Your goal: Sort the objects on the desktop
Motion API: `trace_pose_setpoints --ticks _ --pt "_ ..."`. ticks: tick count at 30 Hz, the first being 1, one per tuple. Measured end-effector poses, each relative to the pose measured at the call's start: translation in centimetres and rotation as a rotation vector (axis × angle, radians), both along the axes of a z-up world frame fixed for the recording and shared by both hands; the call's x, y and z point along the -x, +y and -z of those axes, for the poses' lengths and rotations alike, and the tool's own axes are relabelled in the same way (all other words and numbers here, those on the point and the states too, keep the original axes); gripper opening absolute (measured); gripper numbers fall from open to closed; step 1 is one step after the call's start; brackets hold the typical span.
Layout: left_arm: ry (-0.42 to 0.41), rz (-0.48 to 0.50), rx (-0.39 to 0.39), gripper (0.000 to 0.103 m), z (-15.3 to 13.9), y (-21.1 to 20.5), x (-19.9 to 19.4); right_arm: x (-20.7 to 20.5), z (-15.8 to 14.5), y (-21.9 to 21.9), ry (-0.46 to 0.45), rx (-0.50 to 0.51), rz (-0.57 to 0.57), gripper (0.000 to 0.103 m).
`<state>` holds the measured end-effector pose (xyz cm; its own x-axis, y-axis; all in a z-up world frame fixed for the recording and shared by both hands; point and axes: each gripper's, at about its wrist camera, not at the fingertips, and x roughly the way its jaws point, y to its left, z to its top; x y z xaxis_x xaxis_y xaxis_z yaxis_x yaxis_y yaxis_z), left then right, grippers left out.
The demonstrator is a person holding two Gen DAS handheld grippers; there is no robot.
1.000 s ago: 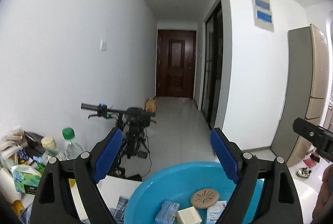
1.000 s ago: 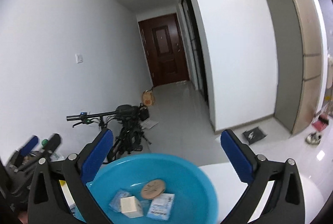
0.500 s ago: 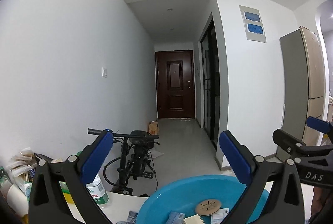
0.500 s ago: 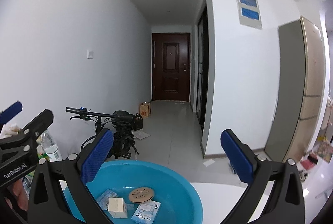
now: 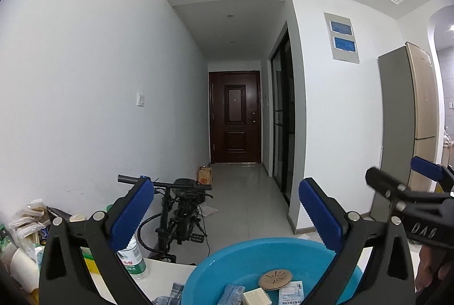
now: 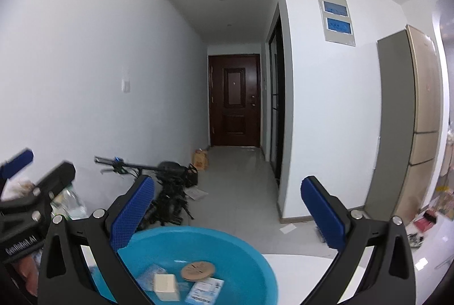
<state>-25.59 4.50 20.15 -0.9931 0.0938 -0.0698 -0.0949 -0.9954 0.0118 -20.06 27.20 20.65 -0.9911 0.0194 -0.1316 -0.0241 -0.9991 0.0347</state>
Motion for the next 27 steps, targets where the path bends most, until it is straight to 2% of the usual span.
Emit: trace_pose_setpoints --ticks 4,10,16,20,24,27 --pt "-0.052 0.032 0.01 0.103 0.0 -0.3 -1.0 -1.7 -0.7 0.2 0.035 0.039 0.024 0.103" --pt "-0.078 0.054 -0.046 0.103 -1.0 -2.0 -5.2 -5.1 -1.5 -0.1 -0.014 0.048 -0.043 0.103" --pt "-0.045 0.048 -0.087 0.103 -2.7 -3.8 -11.5 -9.9 -2.3 -0.7 -0.038 0.069 -0.109 0.103" --pt "-0.018 0.057 -0.106 0.103 -4.0 -4.9 -16.1 -14.2 -3.4 -1.6 -0.002 0.025 -0.128 0.103" --pt "0.043 0.058 -0.169 0.103 -5.7 -6.3 -21.3 -18.2 -5.2 -2.3 0.036 -0.006 -0.144 0.103" --pt "0.08 0.081 -0.159 0.103 -7.2 -6.9 -24.8 -21.3 -6.5 -2.7 0.078 -0.023 -0.151 0.103"
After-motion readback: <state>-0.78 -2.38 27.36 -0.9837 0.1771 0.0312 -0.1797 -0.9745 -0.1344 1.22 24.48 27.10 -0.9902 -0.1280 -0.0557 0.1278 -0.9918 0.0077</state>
